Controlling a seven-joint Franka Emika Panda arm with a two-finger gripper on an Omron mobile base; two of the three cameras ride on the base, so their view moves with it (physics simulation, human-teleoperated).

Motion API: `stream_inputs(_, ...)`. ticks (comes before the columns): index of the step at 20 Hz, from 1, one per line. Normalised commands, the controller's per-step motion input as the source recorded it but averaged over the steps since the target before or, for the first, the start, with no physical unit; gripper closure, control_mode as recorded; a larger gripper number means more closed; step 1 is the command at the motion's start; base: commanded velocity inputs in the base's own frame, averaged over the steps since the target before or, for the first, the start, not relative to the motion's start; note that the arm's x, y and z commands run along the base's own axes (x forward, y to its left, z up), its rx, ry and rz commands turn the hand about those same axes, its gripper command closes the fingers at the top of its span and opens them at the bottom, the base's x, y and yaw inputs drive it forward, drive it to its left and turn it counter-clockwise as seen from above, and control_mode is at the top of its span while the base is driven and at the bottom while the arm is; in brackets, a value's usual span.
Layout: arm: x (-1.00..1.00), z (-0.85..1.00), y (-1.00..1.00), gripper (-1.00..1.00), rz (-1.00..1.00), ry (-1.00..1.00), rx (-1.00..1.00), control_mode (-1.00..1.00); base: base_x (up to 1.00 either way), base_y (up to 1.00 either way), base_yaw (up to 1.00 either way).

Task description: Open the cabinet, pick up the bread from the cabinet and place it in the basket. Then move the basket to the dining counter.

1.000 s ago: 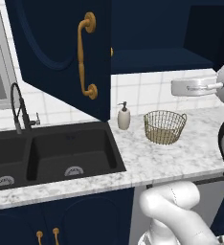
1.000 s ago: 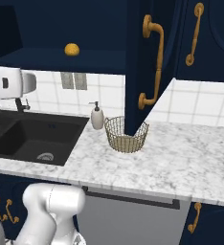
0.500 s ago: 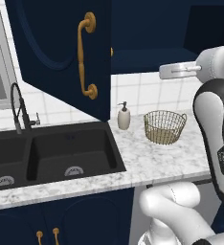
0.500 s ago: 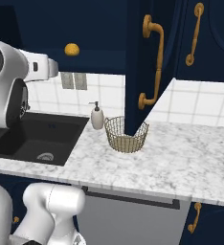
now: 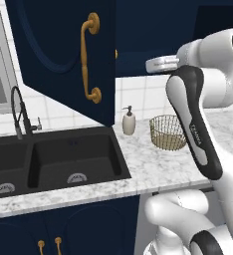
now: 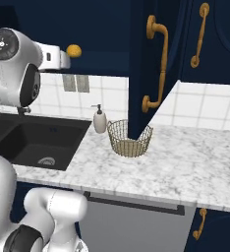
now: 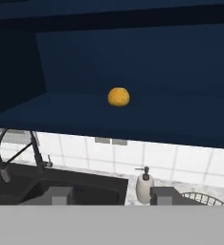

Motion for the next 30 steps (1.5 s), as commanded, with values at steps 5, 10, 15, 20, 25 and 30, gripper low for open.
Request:
stream_inputs(5, 0.67, 0.00, 0.00, -1.00, 0.07, 0.08, 0.02, -1.00, 0.00, 0.00, 0.00)
stream_inputs(10, 0.57, -0.02, 0.16, -1.00, 0.01, 0.02, 0.00, -1.00, 0.00, 0.00, 0.00)
stream_inputs(15, 0.35, -0.08, 0.31, -1.00, -0.06, 0.00, 0.00, -1.00, 0.00, 0.00, 0.00)
stream_inputs(20, 0.47, -0.06, 0.03, -1.00, 0.00, 0.03, 0.00, -1.00, 0.00, 0.00, 0.00)
stream_inputs(25, 0.52, -0.03, 0.13, -1.00, 0.00, 0.00, 0.00, -1.00, 0.00, 0.00, 0.00)
stream_inputs(30, 0.45, -0.11, 0.23, -1.00, -0.03, 0.00, 0.00, -1.00, 0.00, 0.00, 0.00)
